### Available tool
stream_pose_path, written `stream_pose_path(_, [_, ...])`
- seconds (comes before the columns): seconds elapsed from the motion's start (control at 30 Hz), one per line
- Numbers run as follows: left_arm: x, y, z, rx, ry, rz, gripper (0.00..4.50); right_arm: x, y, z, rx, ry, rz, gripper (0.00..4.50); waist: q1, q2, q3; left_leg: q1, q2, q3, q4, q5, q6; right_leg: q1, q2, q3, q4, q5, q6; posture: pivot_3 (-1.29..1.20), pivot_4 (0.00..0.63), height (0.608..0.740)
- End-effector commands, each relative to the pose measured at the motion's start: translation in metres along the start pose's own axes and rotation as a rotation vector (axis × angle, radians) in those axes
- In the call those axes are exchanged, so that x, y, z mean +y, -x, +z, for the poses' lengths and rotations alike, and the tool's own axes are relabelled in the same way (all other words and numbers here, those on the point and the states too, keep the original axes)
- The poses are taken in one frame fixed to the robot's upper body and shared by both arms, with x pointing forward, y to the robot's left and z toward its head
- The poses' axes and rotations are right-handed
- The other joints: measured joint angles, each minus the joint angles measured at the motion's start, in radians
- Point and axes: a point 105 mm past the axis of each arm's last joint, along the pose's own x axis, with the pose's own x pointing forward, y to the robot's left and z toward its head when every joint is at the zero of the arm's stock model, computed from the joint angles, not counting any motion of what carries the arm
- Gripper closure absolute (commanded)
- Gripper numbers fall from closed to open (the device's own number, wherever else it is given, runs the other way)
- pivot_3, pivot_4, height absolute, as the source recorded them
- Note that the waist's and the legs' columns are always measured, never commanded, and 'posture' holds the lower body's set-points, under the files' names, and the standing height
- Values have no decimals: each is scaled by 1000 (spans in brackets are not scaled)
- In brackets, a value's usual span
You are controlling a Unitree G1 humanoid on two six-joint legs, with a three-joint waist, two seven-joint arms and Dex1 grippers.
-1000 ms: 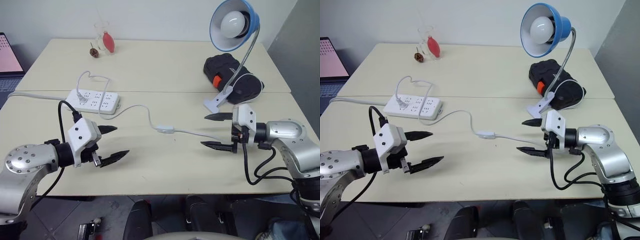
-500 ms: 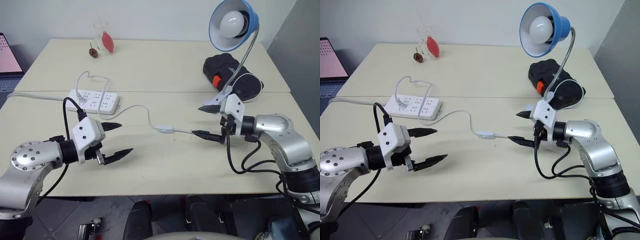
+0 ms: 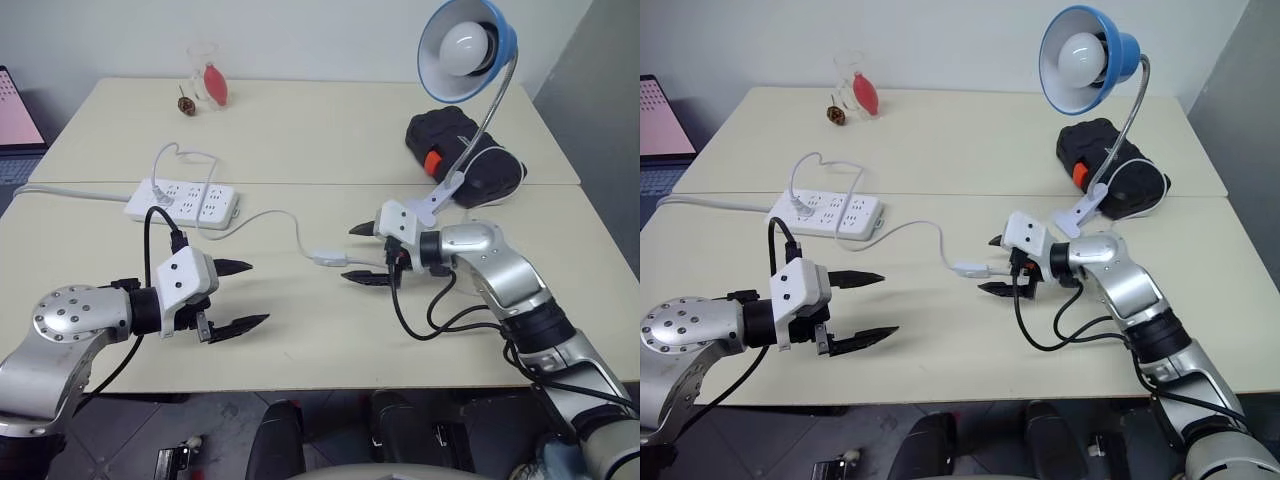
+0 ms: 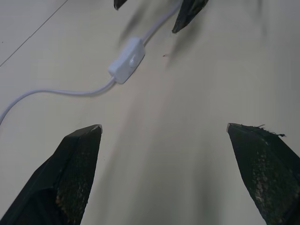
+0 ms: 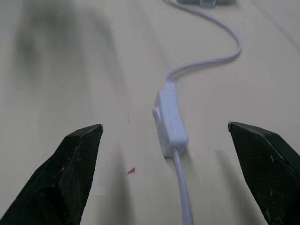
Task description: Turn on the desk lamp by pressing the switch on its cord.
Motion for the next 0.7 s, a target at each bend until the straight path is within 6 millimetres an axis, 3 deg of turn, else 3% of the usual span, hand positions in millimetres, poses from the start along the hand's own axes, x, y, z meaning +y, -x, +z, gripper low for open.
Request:
stream_pose_path(0.03, [1, 0, 6, -14, -23, -1, 58, -5, -7, 8, -2, 37, 24, 0, 0, 0, 0, 0, 0, 0, 0, 0, 0, 0, 0, 0, 0, 0, 0, 0, 150, 740])
stream_pose_path(0.33, [0, 0, 3, -6, -19, 0, 58, -9, -18, 0, 27, 12, 56, 0, -1, 0, 0, 0, 0, 0, -1, 0, 0, 0, 0, 0, 0, 0, -1, 0, 150, 740])
stream_pose_path(0.7, [0, -1, 3, -7, -26, 6, 0, -9, -17, -3, 26, -4, 71, 2434, -1, 0, 0, 0, 0, 0, -1, 0, 0, 0, 0, 0, 0, 0, 0, 0, 150, 740])
